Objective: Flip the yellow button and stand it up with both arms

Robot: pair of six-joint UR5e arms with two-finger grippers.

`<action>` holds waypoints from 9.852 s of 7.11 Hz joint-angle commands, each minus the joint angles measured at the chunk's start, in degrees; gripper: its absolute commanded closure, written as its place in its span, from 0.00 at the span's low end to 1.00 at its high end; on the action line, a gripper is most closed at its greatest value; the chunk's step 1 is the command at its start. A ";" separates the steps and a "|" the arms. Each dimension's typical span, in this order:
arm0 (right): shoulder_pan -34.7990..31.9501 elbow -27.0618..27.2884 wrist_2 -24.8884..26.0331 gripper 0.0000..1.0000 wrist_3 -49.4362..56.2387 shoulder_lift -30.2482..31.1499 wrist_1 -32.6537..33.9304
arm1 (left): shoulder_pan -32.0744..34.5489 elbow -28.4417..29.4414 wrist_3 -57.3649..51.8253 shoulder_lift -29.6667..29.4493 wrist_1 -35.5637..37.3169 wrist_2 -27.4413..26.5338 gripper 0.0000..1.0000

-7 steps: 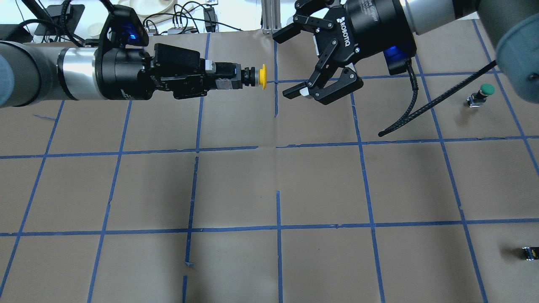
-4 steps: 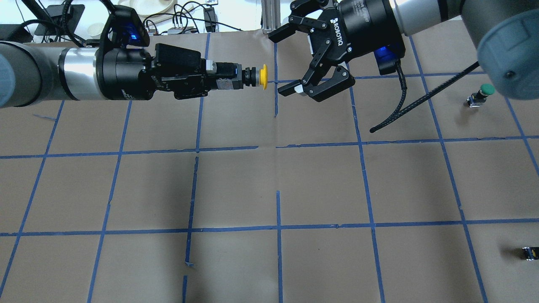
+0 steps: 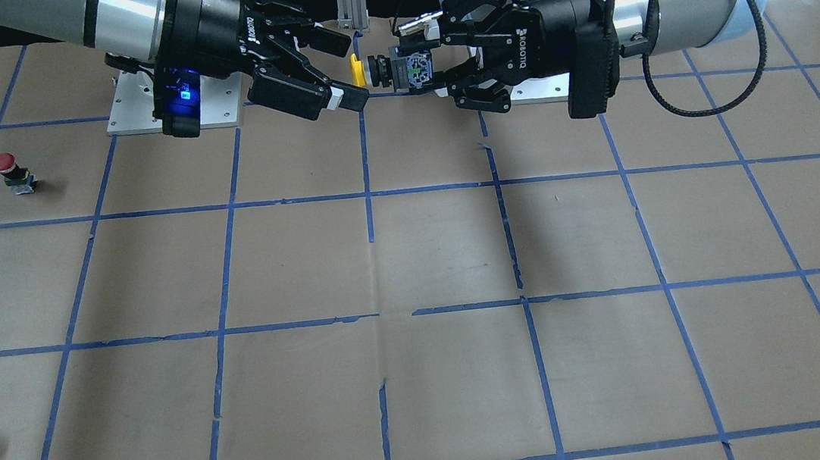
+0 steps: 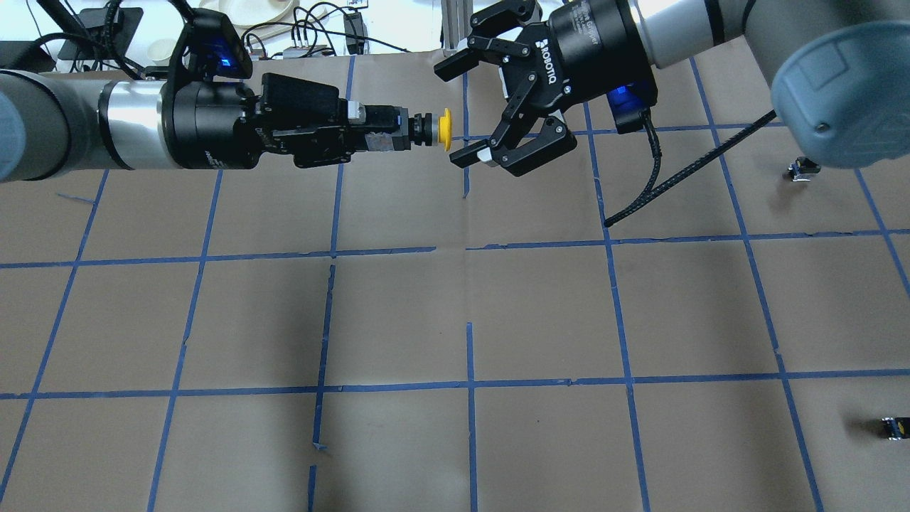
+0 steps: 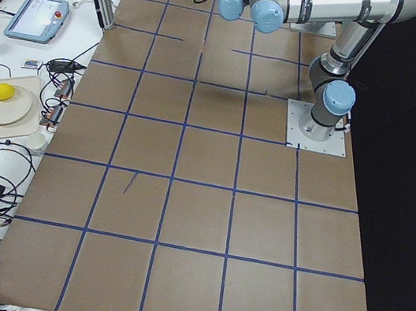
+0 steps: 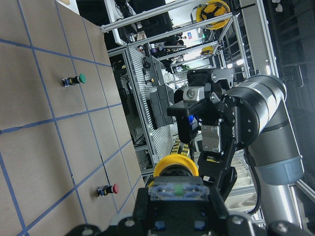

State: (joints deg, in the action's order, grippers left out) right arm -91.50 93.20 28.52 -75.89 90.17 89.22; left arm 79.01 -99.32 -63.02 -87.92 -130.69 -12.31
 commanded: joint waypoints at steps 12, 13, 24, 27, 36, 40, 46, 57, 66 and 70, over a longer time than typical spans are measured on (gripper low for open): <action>2.80 -0.39 9.98 0.76 2.82 -0.26 1.03 | -0.09 0.96 2.02 0.47 0.00 -1.23 0.00; 4.47 -0.39 13.72 0.76 7.64 -0.18 0.52 | -0.44 1.05 2.72 0.39 0.43 -4.88 0.00; 27.25 6.71 58.72 0.88 101.43 2.11 8.28 | 14.02 3.95 59.73 -1.11 46.11 -77.61 0.00; 30.74 11.98 61.13 0.90 118.51 2.20 19.98 | 14.41 4.39 60.38 -0.14 46.41 -80.95 0.00; 52.10 27.30 42.15 0.92 168.97 0.89 31.89 | 9.32 5.10 59.85 -0.58 45.70 -76.02 0.00; 57.47 27.21 35.40 0.90 180.88 -8.07 35.05 | 9.49 5.10 60.20 -0.58 45.70 -75.94 0.00; 59.50 27.30 34.07 0.62 182.67 -10.80 33.91 | 9.49 5.10 60.38 -0.49 45.61 -76.02 0.00; 42.94 20.30 51.25 0.00 133.64 8.07 20.96 | 9.49 5.10 60.38 -0.23 45.70 -76.11 0.00; 5.05 -0.74 58.67 0.00 68.90 7.12 -3.09 | 9.49 5.10 60.38 0.30 45.61 -76.11 0.00; 0.62 0.93 59.37 0.00 67.89 6.07 -2.83 | 9.49 5.10 60.38 0.38 45.61 -76.11 0.00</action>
State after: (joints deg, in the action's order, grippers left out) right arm -90.27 93.67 87.74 -7.90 96.34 86.25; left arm 88.48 -94.22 -2.64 -87.60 -85.08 -88.42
